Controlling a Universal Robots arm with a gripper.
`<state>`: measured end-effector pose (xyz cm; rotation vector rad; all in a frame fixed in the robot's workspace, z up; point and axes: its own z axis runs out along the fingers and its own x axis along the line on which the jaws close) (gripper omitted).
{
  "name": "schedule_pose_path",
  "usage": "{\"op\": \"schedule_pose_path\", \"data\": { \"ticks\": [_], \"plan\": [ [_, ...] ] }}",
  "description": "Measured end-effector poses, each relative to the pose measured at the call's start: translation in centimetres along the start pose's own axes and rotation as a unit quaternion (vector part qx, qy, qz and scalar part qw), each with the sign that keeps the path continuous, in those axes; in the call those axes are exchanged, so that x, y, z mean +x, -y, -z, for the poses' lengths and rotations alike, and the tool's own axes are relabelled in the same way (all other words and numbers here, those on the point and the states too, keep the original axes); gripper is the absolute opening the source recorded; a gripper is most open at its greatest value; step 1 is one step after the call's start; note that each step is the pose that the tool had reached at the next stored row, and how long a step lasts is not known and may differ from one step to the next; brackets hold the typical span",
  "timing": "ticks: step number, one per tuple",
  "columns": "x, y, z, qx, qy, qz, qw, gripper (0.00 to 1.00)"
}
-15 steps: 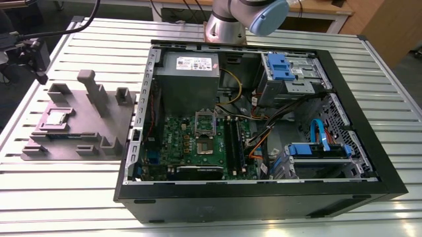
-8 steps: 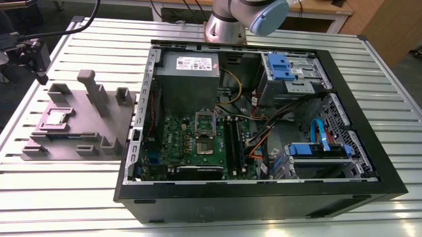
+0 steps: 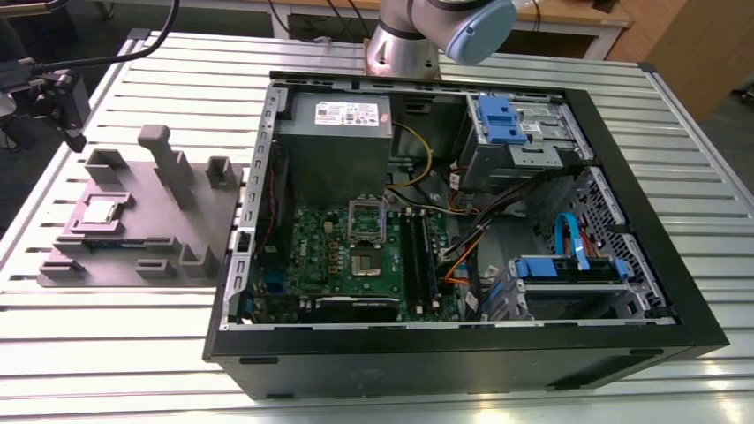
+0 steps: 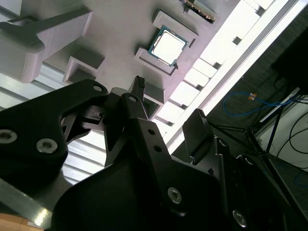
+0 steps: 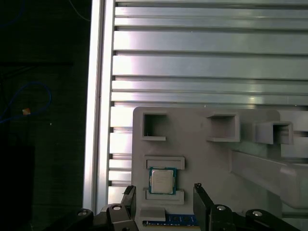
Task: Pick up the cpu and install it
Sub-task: 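Pick up the cpu and move it towards the insertion slot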
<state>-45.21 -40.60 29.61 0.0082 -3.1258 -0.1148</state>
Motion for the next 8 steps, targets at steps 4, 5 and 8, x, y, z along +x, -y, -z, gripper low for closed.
{"op": "schedule_pose_path", "data": {
  "ticks": [4, 5, 8],
  "plan": [
    [0.00, 0.00, -0.01, 0.0000, 0.0000, 0.000, 1.00000, 0.59],
    [0.00, 0.00, -0.02, 0.0000, 0.0000, 0.000, 1.00000, 0.59],
    [0.00, 0.01, -0.15, -0.0001, 0.0002, 0.000, 1.00000, 0.59]
  ]
}}
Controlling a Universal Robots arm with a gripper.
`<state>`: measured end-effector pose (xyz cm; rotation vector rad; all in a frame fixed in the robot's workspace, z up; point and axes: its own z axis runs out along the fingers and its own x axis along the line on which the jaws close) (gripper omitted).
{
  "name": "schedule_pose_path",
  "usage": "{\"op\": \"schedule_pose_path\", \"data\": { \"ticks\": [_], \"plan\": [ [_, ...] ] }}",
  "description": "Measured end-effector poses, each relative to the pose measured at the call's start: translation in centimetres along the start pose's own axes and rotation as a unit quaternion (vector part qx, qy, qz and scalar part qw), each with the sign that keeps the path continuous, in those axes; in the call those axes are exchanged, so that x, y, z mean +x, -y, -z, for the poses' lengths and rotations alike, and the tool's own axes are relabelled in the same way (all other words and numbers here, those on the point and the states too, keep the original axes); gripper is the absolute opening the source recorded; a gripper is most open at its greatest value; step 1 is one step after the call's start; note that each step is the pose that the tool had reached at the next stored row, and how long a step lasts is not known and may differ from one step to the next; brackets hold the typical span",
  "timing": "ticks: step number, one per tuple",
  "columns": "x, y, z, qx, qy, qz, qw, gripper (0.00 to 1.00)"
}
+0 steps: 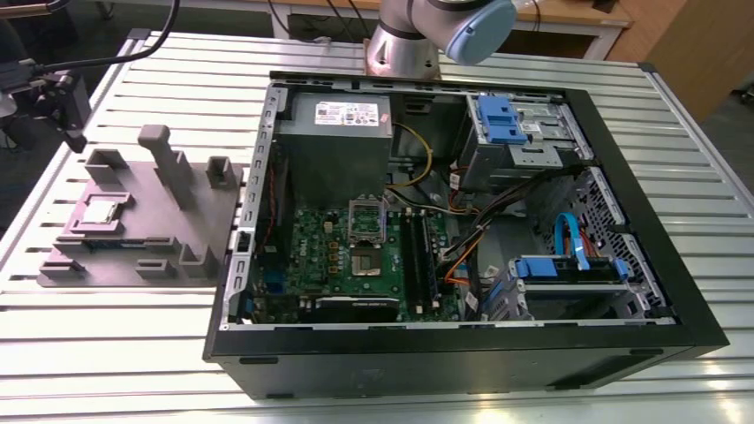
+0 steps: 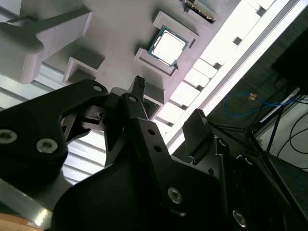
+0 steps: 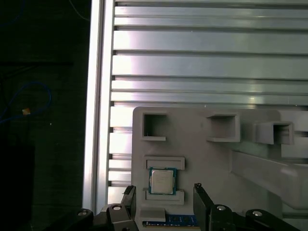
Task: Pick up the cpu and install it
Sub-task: 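Pick up the cpu and move it towards the insertion slot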
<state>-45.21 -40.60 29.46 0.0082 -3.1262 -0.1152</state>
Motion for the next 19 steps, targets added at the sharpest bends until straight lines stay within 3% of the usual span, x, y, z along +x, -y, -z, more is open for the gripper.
{"op": "schedule_pose_path", "data": {
  "ticks": [3, 7, 14, 19],
  "plan": [
    [-0.01, 0.02, -0.16, 0.0034, -0.0002, 0.000, 0.99999, 0.59],
    [0.00, 0.04, -0.46, 0.0035, -0.0002, 0.000, 0.99999, 0.59],
    [-0.02, 0.11, -1.52, 0.0035, -0.0002, 0.000, 0.99999, 0.59],
    [-0.02, 0.14, -1.82, 0.0035, -0.0003, 0.000, 0.99999, 0.59]
  ]
}}
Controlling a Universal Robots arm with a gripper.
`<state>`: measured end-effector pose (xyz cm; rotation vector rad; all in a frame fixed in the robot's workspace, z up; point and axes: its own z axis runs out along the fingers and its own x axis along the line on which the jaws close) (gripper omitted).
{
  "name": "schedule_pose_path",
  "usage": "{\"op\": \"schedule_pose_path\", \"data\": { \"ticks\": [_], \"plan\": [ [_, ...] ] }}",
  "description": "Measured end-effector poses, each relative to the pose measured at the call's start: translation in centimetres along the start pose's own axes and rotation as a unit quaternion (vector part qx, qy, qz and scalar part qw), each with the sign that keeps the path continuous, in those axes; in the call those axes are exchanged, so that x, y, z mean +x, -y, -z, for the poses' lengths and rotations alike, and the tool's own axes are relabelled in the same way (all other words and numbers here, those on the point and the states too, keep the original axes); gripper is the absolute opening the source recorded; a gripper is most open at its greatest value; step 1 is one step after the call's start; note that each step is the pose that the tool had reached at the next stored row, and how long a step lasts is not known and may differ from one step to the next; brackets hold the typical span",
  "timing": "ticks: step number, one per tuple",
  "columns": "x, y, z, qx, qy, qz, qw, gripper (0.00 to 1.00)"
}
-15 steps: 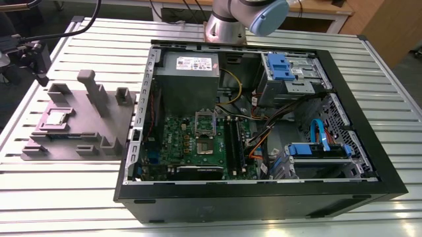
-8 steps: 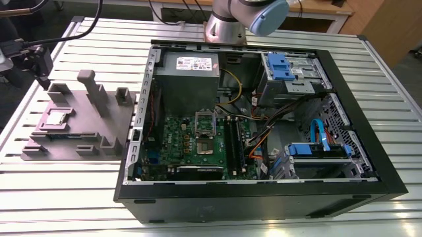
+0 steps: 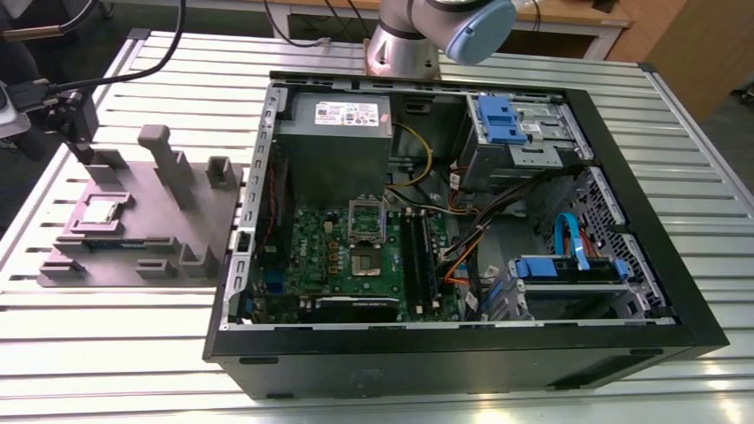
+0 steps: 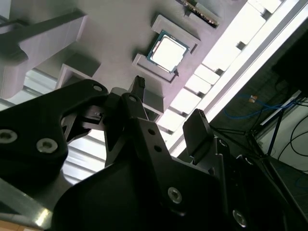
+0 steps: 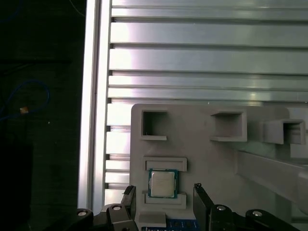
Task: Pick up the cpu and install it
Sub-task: 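Pick up the cpu and move it towards the insertion slot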
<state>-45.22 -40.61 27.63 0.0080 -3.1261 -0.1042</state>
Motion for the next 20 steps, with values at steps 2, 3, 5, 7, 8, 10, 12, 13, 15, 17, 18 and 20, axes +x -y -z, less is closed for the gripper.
{"op": "schedule_pose_path", "data": {
  "ticks": [2, 3, 5, 7, 8, 10, 12, 13, 15, 17, 18, 20],
  "plan": [
    [0.00, 0.01, -0.10, 0.0000, 0.0001, 0.000, 1.00000, 0.59],
    [-0.01, 0.02, -0.14, 0.0000, 0.0001, 0.000, 1.00000, 0.59],
    [-0.01, 0.03, -0.22, 0.0000, 0.0000, 0.000, 1.00000, 0.59],
    [-0.01, 0.04, -0.28, 0.0000, 0.0000, 0.000, 1.00000, 0.59],
    [-0.01, 0.04, -0.29, 0.0000, 0.0000, 0.000, 1.00000, 0.59],
    [-0.01, 0.04, -0.33, 0.0000, 0.0000, 0.000, 1.00000, 0.59],
    [-0.01, 0.04, -0.33, 0.0000, 0.0000, 0.000, 1.00000, 0.59],
    [-0.01, 0.04, -0.33, 0.0000, 0.0000, 0.000, 1.00000, 0.59],
    [-0.01, 0.04, -0.33, 0.0000, 0.0000, 0.000, 1.00000, 0.59],
    [-0.01, 0.04, -0.33, 0.0000, 0.0000, 0.000, 1.00000, 0.59],
    [-0.01, 0.04, -0.33, 0.0000, 0.0000, 0.000, 1.00000, 0.59],
    [-0.01, 0.04, -0.33, 0.0000, 0.0000, 0.000, 1.00000, 0.60]
  ]
}}
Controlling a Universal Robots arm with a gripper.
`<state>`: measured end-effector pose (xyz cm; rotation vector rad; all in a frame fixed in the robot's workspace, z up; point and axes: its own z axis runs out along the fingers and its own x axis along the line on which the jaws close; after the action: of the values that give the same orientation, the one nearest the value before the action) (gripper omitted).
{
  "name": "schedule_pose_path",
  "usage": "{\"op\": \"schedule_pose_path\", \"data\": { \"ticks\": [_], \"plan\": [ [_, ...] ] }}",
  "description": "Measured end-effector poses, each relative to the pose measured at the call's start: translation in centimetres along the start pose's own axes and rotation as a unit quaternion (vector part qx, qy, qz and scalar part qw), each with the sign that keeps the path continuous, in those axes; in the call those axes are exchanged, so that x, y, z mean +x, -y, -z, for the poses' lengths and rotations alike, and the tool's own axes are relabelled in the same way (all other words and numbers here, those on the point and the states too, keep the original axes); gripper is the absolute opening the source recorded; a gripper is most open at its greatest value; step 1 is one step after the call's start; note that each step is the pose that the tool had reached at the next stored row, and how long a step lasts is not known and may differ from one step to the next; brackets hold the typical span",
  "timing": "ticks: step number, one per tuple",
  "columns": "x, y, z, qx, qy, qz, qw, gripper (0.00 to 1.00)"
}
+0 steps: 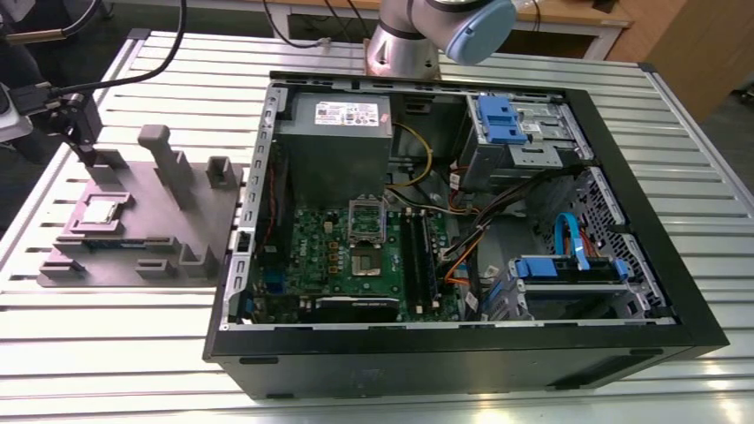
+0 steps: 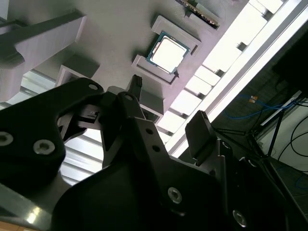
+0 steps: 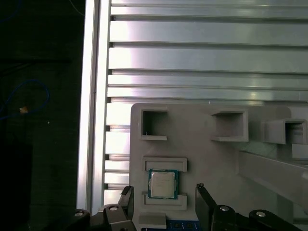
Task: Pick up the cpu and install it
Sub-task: 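Pick up the cpu and move it towards the insertion slot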
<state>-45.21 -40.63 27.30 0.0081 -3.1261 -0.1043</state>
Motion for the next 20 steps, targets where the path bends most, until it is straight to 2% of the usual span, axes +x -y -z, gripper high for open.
{"op": "schedule_pose_path", "data": {
  "ticks": [1, 2, 17, 20],
  "plan": [
    [0.00, 0.00, 0.00, 0.0000, 0.0000, 0.000, 1.00000, 0.60],
    [0.00, 0.00, 0.00, 0.0000, 0.0000, 0.000, 1.00000, 0.66],
    [-0.01, 0.02, -0.22, 0.0007, 0.0001, 0.000, 1.00000, 0.66],
    [-0.01, 0.03, -0.42, 0.0025, 0.0000, 0.000, 1.00000, 0.66]
  ]
}}
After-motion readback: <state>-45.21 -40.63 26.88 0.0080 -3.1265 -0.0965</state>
